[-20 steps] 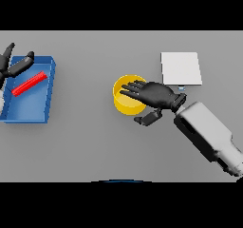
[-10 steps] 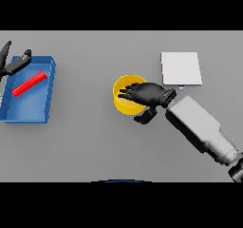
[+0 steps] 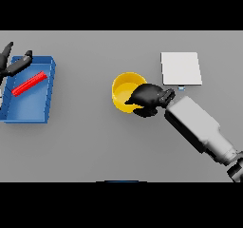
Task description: Pick up the red beaker and tilt it to pour out 1 green nut into yellow bowl. Pick up the yellow bowl and place it on the metallic measuring scale.
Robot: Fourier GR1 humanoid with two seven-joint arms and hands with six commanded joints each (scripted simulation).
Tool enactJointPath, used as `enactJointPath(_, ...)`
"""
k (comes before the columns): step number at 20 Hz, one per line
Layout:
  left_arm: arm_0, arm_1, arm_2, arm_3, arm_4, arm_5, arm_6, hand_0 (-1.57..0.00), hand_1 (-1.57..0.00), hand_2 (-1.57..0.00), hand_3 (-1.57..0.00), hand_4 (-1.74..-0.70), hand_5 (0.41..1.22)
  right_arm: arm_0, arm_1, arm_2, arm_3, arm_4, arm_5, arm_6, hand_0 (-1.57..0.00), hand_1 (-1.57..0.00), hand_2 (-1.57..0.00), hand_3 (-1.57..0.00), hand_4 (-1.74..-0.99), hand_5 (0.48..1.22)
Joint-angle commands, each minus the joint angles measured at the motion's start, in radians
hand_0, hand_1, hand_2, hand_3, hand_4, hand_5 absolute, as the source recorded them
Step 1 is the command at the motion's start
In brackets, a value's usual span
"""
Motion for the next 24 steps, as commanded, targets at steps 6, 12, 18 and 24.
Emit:
enactJointPath(6, 0.001, 0.005, -0.004, 0.018, -0.015, 0.004, -0.016, 0.00, 0.00, 0.00, 0.00, -0.78, 0.710, -0.010, -0.015, -0.003, -0.015, -0.023, 0.050, 0.020, -1.42, -1.41, -1.32, -1.13, -1.688, 1.186)
enactJointPath(12, -0.008, -0.001, -0.012, 0.006, -0.012, -0.004, 0.008, 0.00, 0.00, 0.00, 0.00, -0.77, 0.706, -0.031, -0.065, -0.030, -0.084, -0.059, 0.092, 0.018, -1.53, -1.53, -1.44, -1.17, -1.727, 1.212)
enactJointPath(18, -0.002, 0.008, 0.004, -0.006, 0.007, -0.009, -0.010, 0.00, 0.00, 0.00, 0.00, -0.78, 0.702, -0.029, -0.115, -0.073, -0.200, -0.092, 0.161, 0.120, -1.56, -1.56, -1.43, -1.22, -1.737, 1.219)
enactJointPath(24, -0.011, -0.003, 0.006, 0.000, 0.014, -0.008, 0.003, 0.00, 0.00, 0.00, 0.00, -0.81, 0.703, -0.008, -0.149, -0.120, -0.285, -0.110, 0.185, 0.211, -1.53, -1.57, -1.52, -1.18, -1.740, 1.220)
